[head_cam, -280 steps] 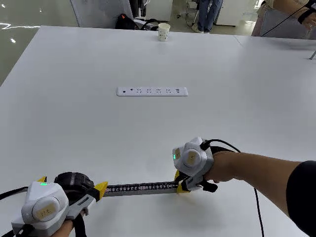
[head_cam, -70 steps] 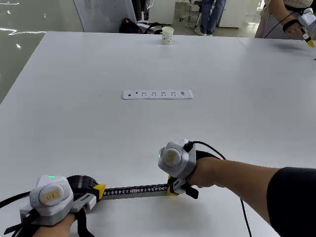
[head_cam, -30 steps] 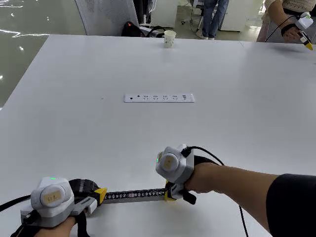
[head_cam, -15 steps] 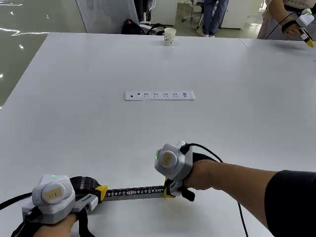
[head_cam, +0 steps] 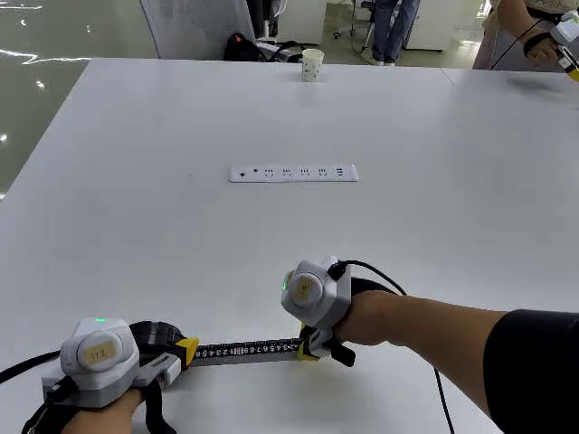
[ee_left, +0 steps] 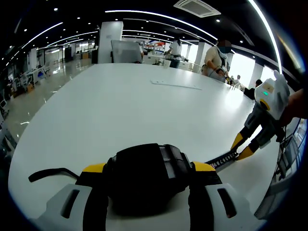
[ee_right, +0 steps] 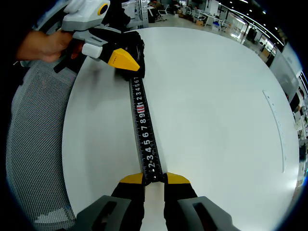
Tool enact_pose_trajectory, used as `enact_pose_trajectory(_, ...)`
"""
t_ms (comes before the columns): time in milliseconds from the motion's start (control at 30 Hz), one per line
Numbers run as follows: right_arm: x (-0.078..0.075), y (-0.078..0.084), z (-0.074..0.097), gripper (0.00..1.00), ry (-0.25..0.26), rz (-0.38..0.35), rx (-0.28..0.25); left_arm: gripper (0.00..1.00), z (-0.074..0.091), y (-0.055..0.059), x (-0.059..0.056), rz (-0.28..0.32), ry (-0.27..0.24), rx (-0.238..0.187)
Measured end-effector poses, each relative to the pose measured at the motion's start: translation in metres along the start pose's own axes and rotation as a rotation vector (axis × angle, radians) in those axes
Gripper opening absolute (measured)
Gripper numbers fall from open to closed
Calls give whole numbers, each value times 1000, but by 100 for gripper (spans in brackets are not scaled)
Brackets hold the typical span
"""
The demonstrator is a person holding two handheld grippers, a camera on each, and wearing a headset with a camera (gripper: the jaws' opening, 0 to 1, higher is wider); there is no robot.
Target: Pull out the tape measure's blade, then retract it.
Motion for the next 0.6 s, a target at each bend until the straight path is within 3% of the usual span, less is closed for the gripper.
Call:
enact_pose_trajectory(167, 0, -2, 0, 11, 4, -23, -1, 63, 0, 0, 0, 0, 0, 0)
enact_pose_trajectory(500, 0, -4, -2, 11, 8, 1, -4, 63, -1, 0, 1, 1, 1, 1)
enact_pose_trajectory(600, 0, -5, -1, 11, 8, -32, -11, 63, -1, 0, 1, 1, 1, 1)
Point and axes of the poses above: the centre of the closed fingertips' face, and the gripper's own axes: z roughly backward along the fingers, x roughly to its left, y roughly out of its underside, the point moved 9 cm from there along z, roughly backward along the fingers, and after that the axes turned 12 degrees about z, right-handed, at the moved point
